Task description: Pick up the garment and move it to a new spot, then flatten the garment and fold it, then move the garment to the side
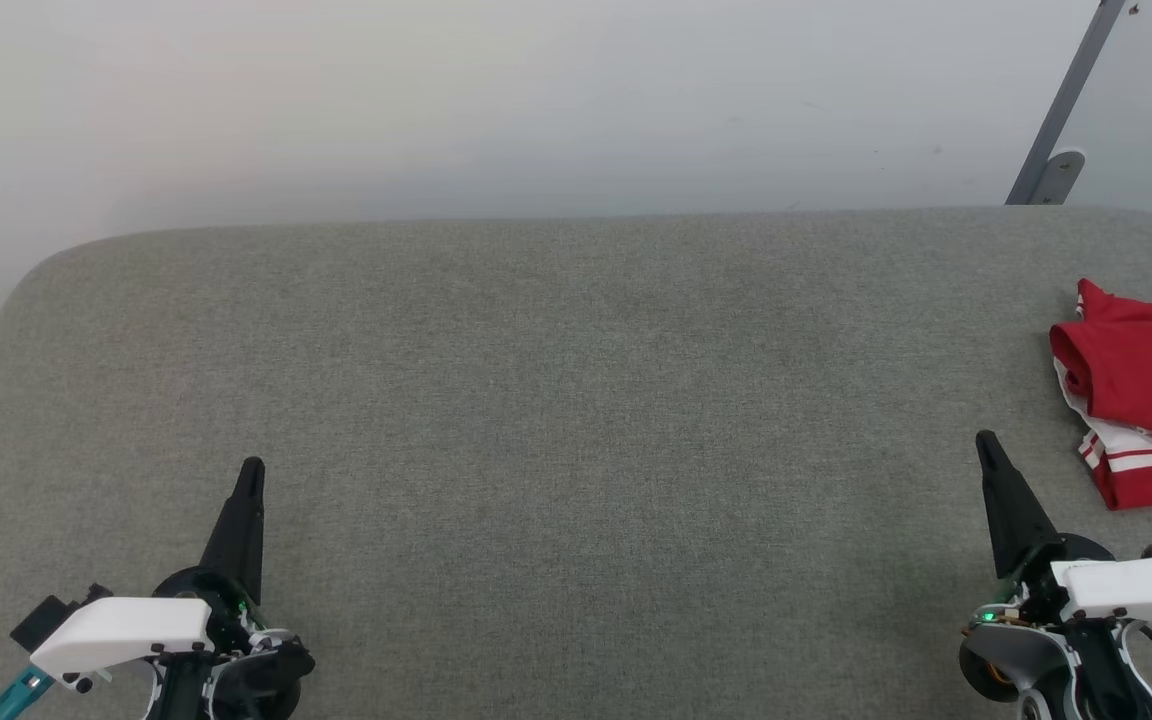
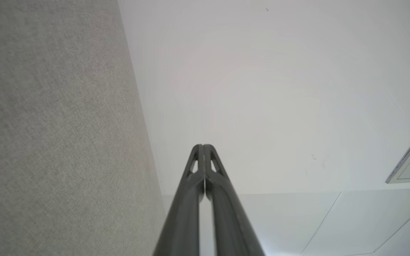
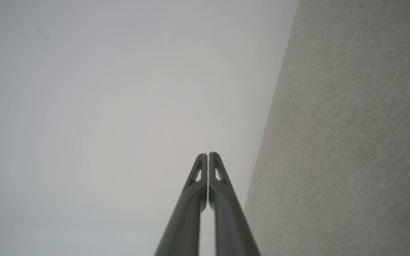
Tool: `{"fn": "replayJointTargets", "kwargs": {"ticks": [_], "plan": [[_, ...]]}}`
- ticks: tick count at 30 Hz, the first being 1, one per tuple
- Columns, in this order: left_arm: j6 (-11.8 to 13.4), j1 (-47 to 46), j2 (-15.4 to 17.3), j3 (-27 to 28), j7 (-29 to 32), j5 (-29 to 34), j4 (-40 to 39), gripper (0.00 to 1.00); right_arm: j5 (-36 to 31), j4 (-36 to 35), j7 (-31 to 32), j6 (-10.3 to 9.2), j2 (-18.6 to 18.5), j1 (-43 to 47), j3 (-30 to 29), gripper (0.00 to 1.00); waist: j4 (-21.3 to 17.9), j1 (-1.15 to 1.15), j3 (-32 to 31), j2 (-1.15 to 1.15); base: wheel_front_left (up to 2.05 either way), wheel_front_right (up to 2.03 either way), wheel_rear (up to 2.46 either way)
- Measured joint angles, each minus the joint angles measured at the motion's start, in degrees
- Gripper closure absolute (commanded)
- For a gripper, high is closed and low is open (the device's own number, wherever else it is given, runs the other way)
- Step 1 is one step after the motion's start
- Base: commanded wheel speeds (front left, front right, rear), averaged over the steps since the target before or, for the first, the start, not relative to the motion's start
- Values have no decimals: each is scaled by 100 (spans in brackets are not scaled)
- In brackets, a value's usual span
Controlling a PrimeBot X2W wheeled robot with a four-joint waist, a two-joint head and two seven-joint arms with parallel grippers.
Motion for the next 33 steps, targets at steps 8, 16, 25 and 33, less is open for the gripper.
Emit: {"fn": "replayJointTargets", "kwargs": {"ticks": [8,16,25,33], "plan": [[1,0,0,0,0,0,0,100,0,0,0,0,1,0,0,100,0,0,0,0,0,0,0],[1,0,0,0,0,0,0,100,0,0,0,0,1,0,0,100,0,0,0,0,0,0,0],[0,0,0,0,0,0,0,100,0,0,0,0,1,0,0,100,0,0,0,0,0,0,0],[0,0,0,0,0,0,0,100,0,0,0,0,1,0,0,100,0,0,0,0,0,0,0]]}}
